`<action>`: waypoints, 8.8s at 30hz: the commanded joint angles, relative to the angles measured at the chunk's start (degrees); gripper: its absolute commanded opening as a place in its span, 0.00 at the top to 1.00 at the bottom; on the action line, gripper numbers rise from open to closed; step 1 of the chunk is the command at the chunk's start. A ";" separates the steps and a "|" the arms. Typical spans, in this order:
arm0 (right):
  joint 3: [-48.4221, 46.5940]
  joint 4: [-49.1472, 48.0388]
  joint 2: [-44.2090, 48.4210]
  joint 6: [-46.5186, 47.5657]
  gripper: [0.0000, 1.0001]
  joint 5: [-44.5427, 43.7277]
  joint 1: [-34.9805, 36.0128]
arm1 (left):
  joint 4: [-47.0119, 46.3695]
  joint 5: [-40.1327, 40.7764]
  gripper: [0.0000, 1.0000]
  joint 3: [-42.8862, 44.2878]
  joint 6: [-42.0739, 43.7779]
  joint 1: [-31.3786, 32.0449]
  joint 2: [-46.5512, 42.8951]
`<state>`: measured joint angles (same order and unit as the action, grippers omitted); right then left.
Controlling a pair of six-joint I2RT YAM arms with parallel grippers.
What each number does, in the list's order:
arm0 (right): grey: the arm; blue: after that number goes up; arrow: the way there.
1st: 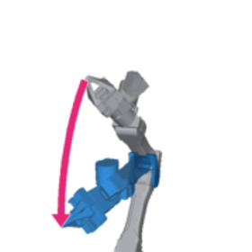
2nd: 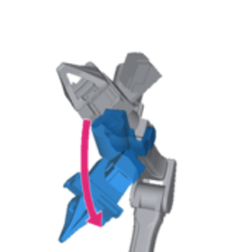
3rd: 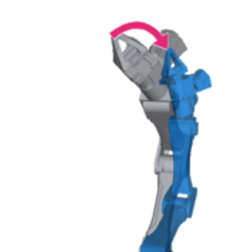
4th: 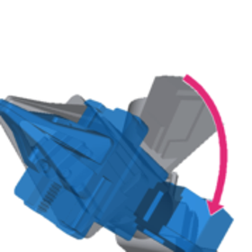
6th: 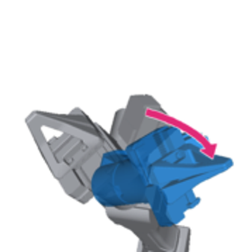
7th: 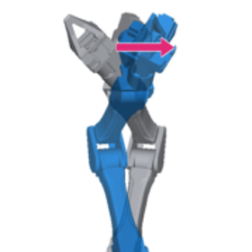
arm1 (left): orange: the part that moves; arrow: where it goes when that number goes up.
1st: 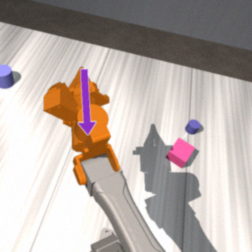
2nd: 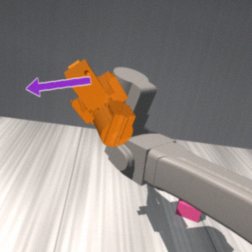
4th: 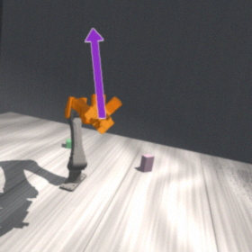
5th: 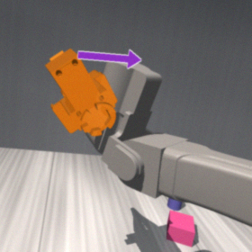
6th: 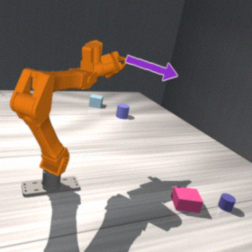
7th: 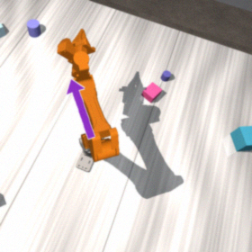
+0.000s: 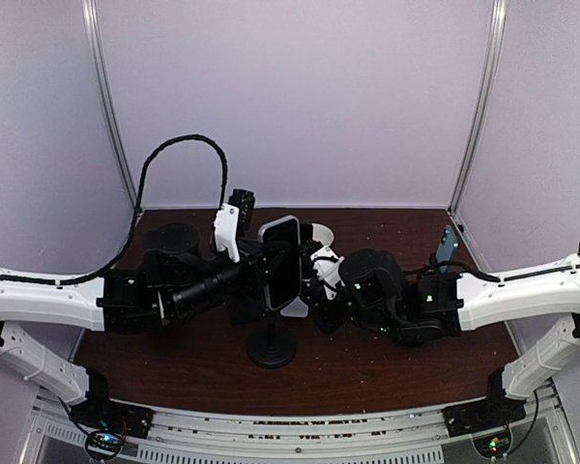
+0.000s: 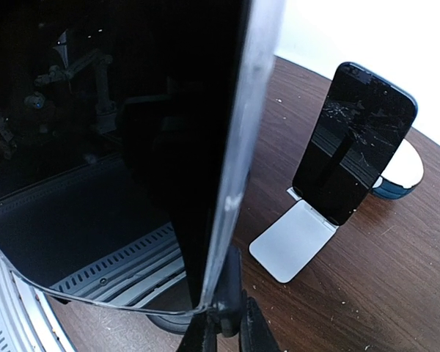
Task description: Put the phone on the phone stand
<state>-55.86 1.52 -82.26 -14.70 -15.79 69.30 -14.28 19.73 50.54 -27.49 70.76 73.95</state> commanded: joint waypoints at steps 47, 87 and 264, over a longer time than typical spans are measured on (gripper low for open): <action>-1.20 -13.36 5.82 10.90 0.47 28.74 -9.64 | 30.85 -6.96 1.00 -10.80 4.66 5.72 1.57; -22.14 22.64 -6.74 36.27 0.30 59.47 -14.92 | 23.36 -5.41 1.00 -13.66 16.42 -0.04 -4.17; -26.29 25.97 -7.74 45.84 0.00 55.34 -20.76 | -7.60 -41.21 1.00 -16.53 37.54 -16.88 -1.24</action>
<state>-80.20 25.23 -91.59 32.77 37.80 49.12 -23.35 -18.72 32.69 6.22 52.51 72.27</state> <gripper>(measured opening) 0.996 0.240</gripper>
